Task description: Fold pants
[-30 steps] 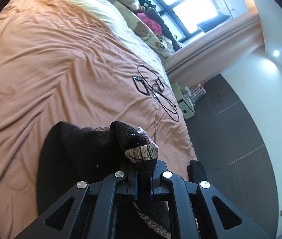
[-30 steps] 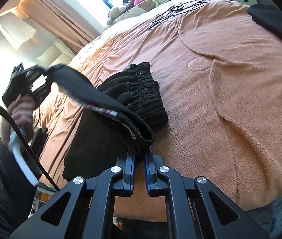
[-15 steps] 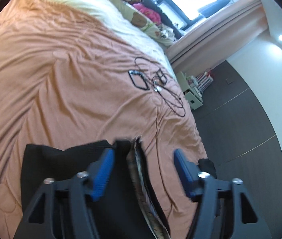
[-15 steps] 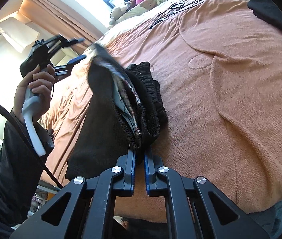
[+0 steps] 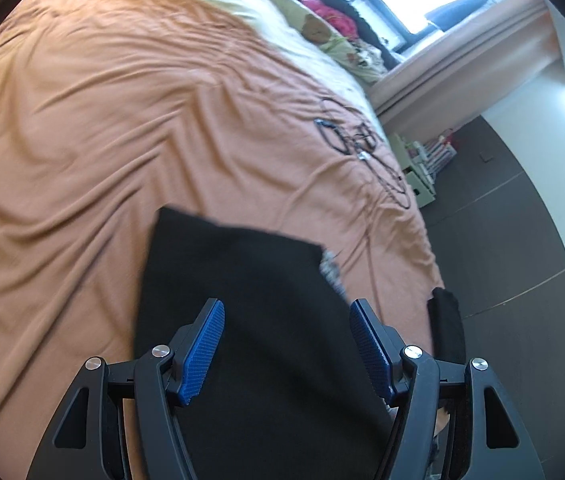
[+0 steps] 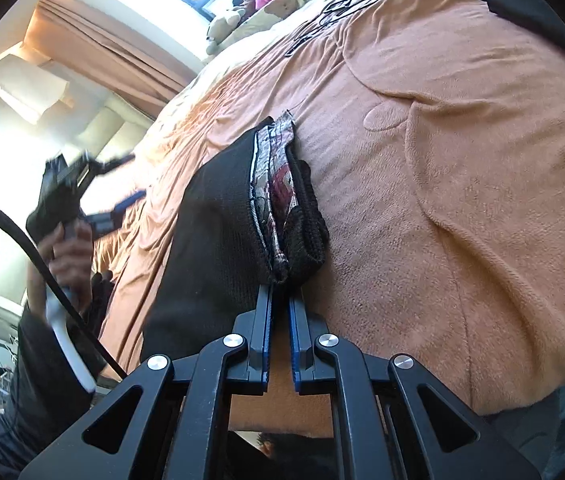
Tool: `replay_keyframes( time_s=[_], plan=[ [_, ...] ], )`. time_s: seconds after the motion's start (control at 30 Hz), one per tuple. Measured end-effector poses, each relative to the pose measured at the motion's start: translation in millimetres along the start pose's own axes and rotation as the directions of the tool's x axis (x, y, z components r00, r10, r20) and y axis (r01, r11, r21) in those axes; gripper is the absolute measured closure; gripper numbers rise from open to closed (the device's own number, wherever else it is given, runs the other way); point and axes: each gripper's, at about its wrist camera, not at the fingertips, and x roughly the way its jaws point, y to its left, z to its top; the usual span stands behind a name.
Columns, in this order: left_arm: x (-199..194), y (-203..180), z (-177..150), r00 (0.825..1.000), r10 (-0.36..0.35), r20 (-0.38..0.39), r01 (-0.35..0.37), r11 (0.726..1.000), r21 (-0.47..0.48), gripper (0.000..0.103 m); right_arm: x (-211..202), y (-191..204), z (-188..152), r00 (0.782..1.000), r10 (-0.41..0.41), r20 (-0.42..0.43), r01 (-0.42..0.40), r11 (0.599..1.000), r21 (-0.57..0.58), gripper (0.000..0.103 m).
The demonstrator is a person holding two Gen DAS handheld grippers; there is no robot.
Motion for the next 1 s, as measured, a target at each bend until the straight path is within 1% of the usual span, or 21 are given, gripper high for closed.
replay_keyframes(
  time_s=[0.13, 0.3, 0.33, 0.37, 0.4, 0.43, 0.47, 0.63, 0.7, 0.77, 0.8, 0.83, 0.87, 0.9, 0.97, 1.0],
  plan=[
    [-15.0, 20.4, -16.6, 1.0, 0.021, 0.004, -0.021, 0.999, -0.028, 0.036, -8.7, 2.1, -1.2, 1.0, -0.024, 0.008, 0.024, 1.0, -0.01, 0.097],
    [-24.7, 37.3, -38.7, 1.0, 0.031, -0.001, -0.031, 0.998, -0.052, 0.036, -20.0, 4.1, -1.3, 1.0, -0.018, 0.023, 0.018, 1.0, -0.023, 0.097],
    [-25.7, 39.7, -44.0, 0.999, 0.031, -0.007, -0.031, 0.998, -0.056, 0.036, -20.6, 4.9, -1.0, 1.0, -0.021, 0.022, 0.022, 0.999, -0.031, 0.093],
    [-25.6, 41.5, -48.2, 0.999, 0.031, -0.013, -0.031, 0.998, -0.06, 0.036, -20.6, 5.2, -0.6, 0.999, -0.024, 0.022, 0.025, 0.999, -0.037, 0.081],
    [-26.2, 43.1, -52.0, 0.999, 0.03, -0.017, -0.031, 0.997, -0.064, 0.036, -20.5, 4.1, -0.3, 0.999, -0.022, 0.026, 0.023, 0.999, -0.039, 0.073],
    [-25.6, 45.0, -56.6, 0.999, 0.028, -0.022, -0.03, 0.997, -0.069, 0.036, -20.0, 2.8, 0.3, 0.999, -0.022, 0.036, 0.023, 0.999, -0.038, 0.057],
    [-25.5, 47.4, -60.3, 0.999, 0.028, -0.027, -0.03, 0.997, -0.071, 0.036, -19.0, 0.7, 0.9, 0.999, -0.024, 0.044, 0.026, 0.999, -0.03, 0.052],
    [-22.8, 56.1, -78.0, 0.998, 0.033, -0.047, -0.037, 0.996, -0.085, 0.036, -9.2, -8.6, 2.9, 0.998, 0.045, 0.038, -0.045, 0.999, 0.002, 0.052],
    [-21.9, 61.2, -83.9, 0.998, 0.035, -0.055, -0.04, 0.995, -0.096, 0.036, -0.5, -12.6, 5.6, 0.998, 0.055, 0.028, -0.055, 0.998, 0.017, 0.053],
    [-21.1, 64.3, -89.5, 0.997, 0.036, -0.062, -0.042, 0.994, -0.104, 0.036, 10.9, -16.5, 9.1, 0.998, 0.067, 0.005, -0.067, 0.997, 0.041, 0.063],
    [-20.8, 65.6, -92.0, 0.997, 0.037, -0.065, -0.044, 0.993, -0.107, 0.036, 15.2, -17.8, 11.0, 0.997, 0.075, -0.002, -0.075, 0.996, 0.047, 0.064],
    [-20.5, 66.3, -94.1, 0.997, 0.038, -0.067, -0.045, 0.993, -0.109, 0.036, 19.6, -18.6, 12.7, 0.997, 0.08, -0.009, -0.08, 0.996, 0.051, 0.072],
    [-20.5, 67.6, -96.5, 0.997, 0.038, -0.07, -0.046, 0.993, -0.113, 0.036, 24.1, -20.0, 15.7, 0.996, 0.083, -0.016, -0.081, 0.995, 0.058, 0.089],
    [-20.4, 68.6, -98.8, 0.997, 0.038, -0.073, -0.047, 0.992, -0.116, 0.036, 25.1, -20.4, 17.5, 0.996, 0.086, -0.014, -0.085, 0.994, 0.062, 0.095],
    [-20.4, 71.1, -103.5, 0.996, 0.042, -0.079, -0.051, 0.991, -0.123, 0.036, 20.3, -19.6, 21.8, 0.996, 0.093, 0.014, -0.094, 0.994, 0.051, 0.101],
    [-20.3, 72.0, -105.3, 0.996, 0.043, -0.081, -0.053, 0.991, -0.124, 0.036, 16.6, -18.1, 22.7, 0.995, 0.096, 0.026, -0.097, 0.995, 0.04, 0.101]
  ],
)
